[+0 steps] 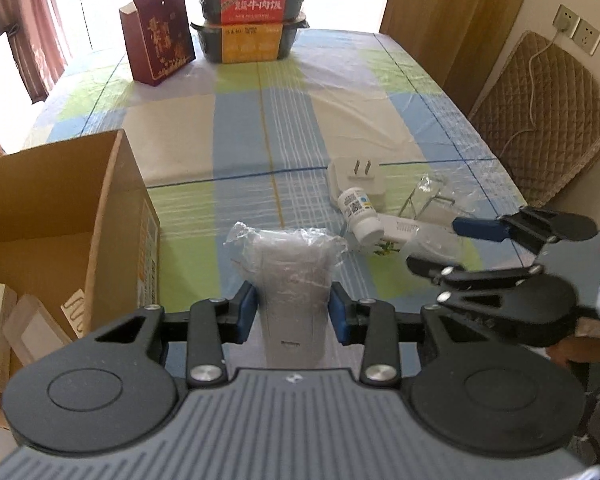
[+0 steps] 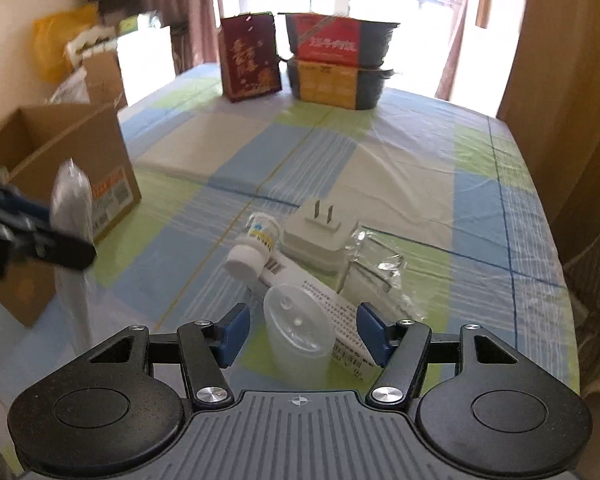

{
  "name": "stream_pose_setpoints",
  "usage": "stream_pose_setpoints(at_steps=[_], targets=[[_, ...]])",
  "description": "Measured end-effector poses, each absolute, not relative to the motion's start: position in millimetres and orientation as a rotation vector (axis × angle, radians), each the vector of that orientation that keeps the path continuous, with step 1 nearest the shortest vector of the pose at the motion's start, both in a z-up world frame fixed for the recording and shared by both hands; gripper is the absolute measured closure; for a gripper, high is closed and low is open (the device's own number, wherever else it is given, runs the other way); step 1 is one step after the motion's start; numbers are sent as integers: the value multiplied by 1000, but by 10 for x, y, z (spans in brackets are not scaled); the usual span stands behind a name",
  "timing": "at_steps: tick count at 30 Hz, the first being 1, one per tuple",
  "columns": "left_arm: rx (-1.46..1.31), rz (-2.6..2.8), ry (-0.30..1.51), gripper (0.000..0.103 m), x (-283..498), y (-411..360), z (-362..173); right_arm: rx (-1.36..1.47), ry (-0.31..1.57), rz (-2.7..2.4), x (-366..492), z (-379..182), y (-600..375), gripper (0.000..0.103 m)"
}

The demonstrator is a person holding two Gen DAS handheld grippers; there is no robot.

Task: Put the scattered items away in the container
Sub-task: 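Grasp white tube with left gripper while right gripper grasps the clear cup, then carry white tube and clear cup over the cardboard box with both grippers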

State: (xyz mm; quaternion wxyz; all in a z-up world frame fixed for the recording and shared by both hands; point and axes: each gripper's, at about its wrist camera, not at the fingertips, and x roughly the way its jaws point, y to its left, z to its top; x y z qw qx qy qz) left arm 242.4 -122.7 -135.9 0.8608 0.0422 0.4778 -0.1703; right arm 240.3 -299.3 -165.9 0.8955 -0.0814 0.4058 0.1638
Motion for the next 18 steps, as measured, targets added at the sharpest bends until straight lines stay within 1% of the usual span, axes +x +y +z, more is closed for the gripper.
stream_pose_setpoints(at_steps=[1, 2, 3, 6, 18], targets=[[89, -359, 999, 70, 2420, -1222, -1350, -188, 848, 347, 2399, -1678, -2969, 60], [86, -359, 994, 70, 2414, -1218, -1333, -198, 850, 349, 2391, -1679, -2960, 65], [83, -361, 988, 70, 2389, -1205, -1312, -207, 851, 350, 2382, -1677, -2953, 66], [76, -366, 973, 71, 2356, -1183, -1242, -231, 845, 348, 2343, -1651, -2939, 68], [51, -395, 870, 71, 2128, -974, -772, -82, 779, 326, 2101, -1251, -3014, 68]])
